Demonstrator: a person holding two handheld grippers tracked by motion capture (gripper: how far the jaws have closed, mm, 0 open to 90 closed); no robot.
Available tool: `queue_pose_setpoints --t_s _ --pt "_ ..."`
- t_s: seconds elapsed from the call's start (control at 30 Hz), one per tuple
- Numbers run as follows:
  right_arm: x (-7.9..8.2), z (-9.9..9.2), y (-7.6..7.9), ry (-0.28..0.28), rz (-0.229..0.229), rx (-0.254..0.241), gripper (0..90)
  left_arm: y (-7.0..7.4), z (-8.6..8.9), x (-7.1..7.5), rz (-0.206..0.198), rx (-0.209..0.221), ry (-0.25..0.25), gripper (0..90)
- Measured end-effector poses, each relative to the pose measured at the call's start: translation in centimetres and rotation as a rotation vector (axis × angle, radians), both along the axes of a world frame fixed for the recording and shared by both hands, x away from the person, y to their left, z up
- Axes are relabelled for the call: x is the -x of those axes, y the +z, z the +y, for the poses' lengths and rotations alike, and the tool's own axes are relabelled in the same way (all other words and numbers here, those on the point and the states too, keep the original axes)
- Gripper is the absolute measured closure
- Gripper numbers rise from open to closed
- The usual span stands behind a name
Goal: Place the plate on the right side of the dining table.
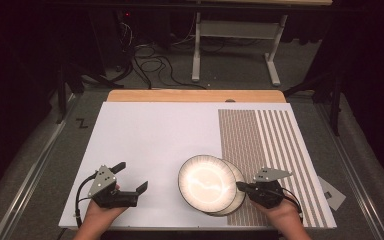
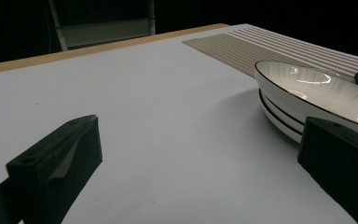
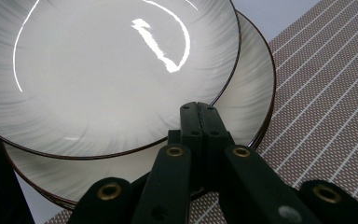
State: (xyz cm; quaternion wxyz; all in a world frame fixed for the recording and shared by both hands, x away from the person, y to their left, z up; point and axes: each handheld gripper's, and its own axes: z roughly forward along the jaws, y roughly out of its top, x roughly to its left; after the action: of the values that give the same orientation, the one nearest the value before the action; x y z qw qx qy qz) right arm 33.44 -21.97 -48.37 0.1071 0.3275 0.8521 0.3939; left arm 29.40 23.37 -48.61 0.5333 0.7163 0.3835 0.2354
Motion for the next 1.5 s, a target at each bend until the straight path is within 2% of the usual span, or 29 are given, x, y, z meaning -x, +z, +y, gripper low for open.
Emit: queue_pose_setpoints --t_s 0.1,0.2,0.3,0.33,0.47,0.57,0.8,0.9,1.07,1.2,1.3,1.4,1.5 --pt "0.0 0.1 0.0 0.003 -0.004 0.007 90.0 0.0 0.0 0.0 0.002 -0.001 -0.003 0.2" --pt "0.0 0.3 -0.1 0.019 0.010 0.004 90.0 0.0 0.0 0.0 0.002 0.001 -0.003 0.2" --pt "0.2 1.6 -0.3 0.065 0.002 0.043 90.0 0.1 0.1 0.0 0.001 0.003 -0.002 0.2" --pt "0.2 2.1 -0.2 0.072 0.002 0.036 90.0 0.1 0.1 0.1 0.003 0.004 -0.005 0.2" --pt "0.1 2.2 -0.3 0.075 0.006 0.046 90.0 0.1 0.2 0.1 0.009 0.013 -0.005 0.2" --pt "0.2 2.5 -0.4 0.078 0.005 0.047 90.0 0.2 0.1 0.1 0.036 0.032 -0.013 0.8" --pt "0.3 2.7 -0.3 0.077 -0.002 0.064 90.0 0.5 -0.6 0.0 0.062 0.054 -0.031 0.9" --pt "0.3 2.7 -0.3 0.081 -0.005 0.071 90.0 0.5 -1.1 0.0 0.063 0.050 -0.033 0.9" --pt "0.3 2.7 -0.3 0.076 -0.003 0.070 90.0 0.6 -1.6 0.0 0.060 0.087 -0.021 0.9" --pt "0.3 2.6 -0.4 0.081 0.002 0.064 90.0 0.8 -2.6 -0.2 0.078 0.073 -0.031 0.9" --pt "0.3 2.6 -0.3 0.081 0.006 0.069 90.0 1.2 -3.6 -0.3 0.098 0.059 -0.062 1.0" --pt "0.3 2.6 -0.4 0.084 0.005 0.066 90.0 1.8 -5.1 -0.3 0.096 0.021 -0.093 1.5" --pt "0.3 2.6 -0.4 0.087 0.001 0.069 90.0 2.0 -5.6 -0.5 0.100 0.024 -0.104 1.5"
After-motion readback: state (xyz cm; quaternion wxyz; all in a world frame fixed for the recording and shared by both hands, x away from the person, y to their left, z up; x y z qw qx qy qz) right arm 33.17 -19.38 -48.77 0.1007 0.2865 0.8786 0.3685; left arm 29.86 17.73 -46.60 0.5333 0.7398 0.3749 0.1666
